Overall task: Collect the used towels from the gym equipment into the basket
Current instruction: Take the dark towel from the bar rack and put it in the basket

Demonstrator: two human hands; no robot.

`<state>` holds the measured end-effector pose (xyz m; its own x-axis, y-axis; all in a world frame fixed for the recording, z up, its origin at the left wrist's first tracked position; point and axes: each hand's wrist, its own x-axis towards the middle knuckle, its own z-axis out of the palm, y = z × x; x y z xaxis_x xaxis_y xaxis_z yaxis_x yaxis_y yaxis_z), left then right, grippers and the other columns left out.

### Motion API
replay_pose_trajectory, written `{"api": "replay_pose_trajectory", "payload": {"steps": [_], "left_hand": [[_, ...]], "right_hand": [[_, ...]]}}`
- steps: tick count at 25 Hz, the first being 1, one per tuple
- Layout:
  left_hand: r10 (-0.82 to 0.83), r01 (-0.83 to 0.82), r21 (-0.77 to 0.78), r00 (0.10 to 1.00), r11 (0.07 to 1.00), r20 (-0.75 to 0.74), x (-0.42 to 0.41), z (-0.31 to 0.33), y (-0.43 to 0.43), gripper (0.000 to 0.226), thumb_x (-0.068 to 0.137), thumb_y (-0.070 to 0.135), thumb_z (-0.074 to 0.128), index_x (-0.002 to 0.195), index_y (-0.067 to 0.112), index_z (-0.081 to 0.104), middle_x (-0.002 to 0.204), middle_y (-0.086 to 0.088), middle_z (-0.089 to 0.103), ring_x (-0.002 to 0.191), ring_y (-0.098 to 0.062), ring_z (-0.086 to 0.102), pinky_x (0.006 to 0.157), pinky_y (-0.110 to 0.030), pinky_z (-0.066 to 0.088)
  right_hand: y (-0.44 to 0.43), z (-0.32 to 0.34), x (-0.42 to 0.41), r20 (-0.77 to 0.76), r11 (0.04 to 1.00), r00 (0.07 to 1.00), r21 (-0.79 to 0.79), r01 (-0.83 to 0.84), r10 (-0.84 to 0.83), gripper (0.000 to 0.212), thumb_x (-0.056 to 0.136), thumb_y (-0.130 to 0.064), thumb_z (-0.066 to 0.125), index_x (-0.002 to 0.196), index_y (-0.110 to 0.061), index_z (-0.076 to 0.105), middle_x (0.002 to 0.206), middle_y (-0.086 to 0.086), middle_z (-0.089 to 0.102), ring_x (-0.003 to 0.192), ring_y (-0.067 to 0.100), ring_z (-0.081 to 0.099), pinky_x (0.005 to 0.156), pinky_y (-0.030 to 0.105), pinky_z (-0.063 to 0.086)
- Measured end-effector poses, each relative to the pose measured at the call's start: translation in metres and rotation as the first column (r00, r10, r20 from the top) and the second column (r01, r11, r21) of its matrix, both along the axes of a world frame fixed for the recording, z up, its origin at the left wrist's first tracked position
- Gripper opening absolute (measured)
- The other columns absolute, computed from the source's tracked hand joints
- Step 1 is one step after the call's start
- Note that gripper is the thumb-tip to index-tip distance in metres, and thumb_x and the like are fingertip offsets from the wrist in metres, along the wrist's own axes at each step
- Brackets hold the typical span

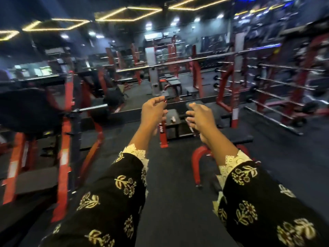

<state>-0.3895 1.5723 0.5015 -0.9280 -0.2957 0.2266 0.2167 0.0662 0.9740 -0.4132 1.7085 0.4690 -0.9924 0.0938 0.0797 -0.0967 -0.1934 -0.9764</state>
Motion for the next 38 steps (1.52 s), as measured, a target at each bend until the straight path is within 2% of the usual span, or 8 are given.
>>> {"api": "replay_pose_trajectory", "payload": {"steps": [8, 18, 20, 24, 28, 31, 34, 38], "left_hand": [[-0.312, 0.311, 0.040, 0.950, 0.949, 0.018, -0.206, -0.002, 0.251, 0.023, 0.096, 0.013, 0.052, 0.117, 0.015, 0.059, 0.100, -0.004, 0.063, 0.083, -0.020, 0.060, 0.067, -0.028, 0.048], [-0.681, 0.668, 0.157, 0.731, 0.727, 0.046, -0.349, -0.022, 0.565, 0.014, 0.093, 0.013, 0.054, 0.099, 0.022, 0.062, 0.091, -0.001, 0.067, 0.075, -0.016, 0.064, 0.065, -0.029, 0.051], [-0.712, 0.699, 0.166, 0.702, 0.695, 0.027, -0.374, -0.019, 0.615, 0.013, 0.093, 0.012, 0.054, 0.097, 0.022, 0.062, 0.089, -0.001, 0.067, 0.071, -0.014, 0.063, 0.059, -0.025, 0.052], [-0.766, 0.755, 0.162, 0.643, 0.635, 0.007, -0.451, -0.006, 0.725, 0.014, 0.092, 0.012, 0.055, 0.096, 0.023, 0.064, 0.090, -0.001, 0.069, 0.075, -0.016, 0.064, 0.059, -0.024, 0.052], [-0.784, 0.776, 0.164, 0.620, 0.609, -0.023, -0.535, 0.020, 0.824, 0.017, 0.092, 0.011, 0.054, 0.104, 0.018, 0.064, 0.091, -0.002, 0.070, 0.079, -0.018, 0.066, 0.060, -0.026, 0.054], [-0.802, 0.794, 0.165, 0.597, 0.585, -0.032, -0.587, 0.022, 0.907, 0.014, 0.092, 0.011, 0.056, 0.099, 0.020, 0.065, 0.089, -0.002, 0.069, 0.075, -0.017, 0.064, 0.061, -0.027, 0.051], [-0.834, 0.823, 0.156, 0.551, 0.546, 0.013, -0.623, -0.003, 0.989, 0.021, 0.094, 0.012, 0.055, 0.113, 0.011, 0.063, 0.096, -0.006, 0.068, 0.078, -0.020, 0.062, 0.063, -0.029, 0.049], [-0.859, 0.847, 0.147, 0.509, 0.510, 0.049, -0.662, -0.038, 1.091, 0.024, 0.094, 0.014, 0.053, 0.117, 0.011, 0.063, 0.101, -0.008, 0.069, 0.078, -0.019, 0.062, 0.061, -0.027, 0.049]], "right_hand": [[0.252, 0.011, -0.166, -0.036, 0.948, 0.951, 0.075, 0.308, -0.307, 0.024, 0.096, -0.033, 0.048, 0.103, -0.016, 0.064, 0.086, 0.001, 0.063, 0.073, 0.015, 0.055, 0.063, 0.030, 0.041], [0.552, 0.001, -0.264, 0.004, 0.764, 0.765, 0.042, 0.643, -0.644, 0.017, 0.094, -0.031, 0.050, 0.087, -0.022, 0.061, 0.090, 0.007, 0.067, 0.080, 0.022, 0.058, 0.069, 0.035, 0.045], [0.601, 0.006, -0.283, -0.009, 0.733, 0.733, 0.022, 0.680, -0.680, 0.017, 0.095, -0.029, 0.050, 0.096, -0.018, 0.063, 0.097, 0.010, 0.068, 0.083, 0.025, 0.061, 0.067, 0.033, 0.047], [0.707, 0.021, -0.353, -0.029, 0.663, 0.664, 0.045, 0.747, -0.747, 0.021, 0.096, -0.031, 0.050, 0.106, -0.017, 0.061, 0.111, 0.012, 0.069, 0.104, 0.032, 0.065, 0.094, 0.048, 0.052], [0.789, 0.052, -0.426, -0.067, 0.657, 0.657, 0.026, 0.753, -0.751, 0.024, 0.098, -0.027, 0.048, 0.109, -0.012, 0.062, 0.122, 0.024, 0.063, 0.108, 0.039, 0.063, 0.093, 0.049, 0.052], [0.859, 0.058, -0.471, -0.075, 0.626, 0.628, 0.043, 0.778, -0.775, 0.016, 0.097, -0.028, 0.047, 0.096, -0.022, 0.061, 0.116, 0.017, 0.067, 0.107, 0.035, 0.063, 0.094, 0.052, 0.051], [0.933, 0.040, -0.505, -0.065, 0.587, 0.588, 0.040, 0.809, -0.806, 0.016, 0.098, -0.031, 0.047, 0.090, -0.027, 0.060, 0.102, 0.007, 0.069, 0.088, 0.016, 0.065, 0.078, 0.035, 0.055], [1.034, 0.009, -0.543, -0.044, 0.538, 0.540, 0.057, 0.841, -0.840, 0.016, 0.097, -0.033, 0.047, 0.098, -0.026, 0.061, 0.100, 0.001, 0.067, 0.097, 0.019, 0.064, 0.087, 0.038, 0.052]]}}
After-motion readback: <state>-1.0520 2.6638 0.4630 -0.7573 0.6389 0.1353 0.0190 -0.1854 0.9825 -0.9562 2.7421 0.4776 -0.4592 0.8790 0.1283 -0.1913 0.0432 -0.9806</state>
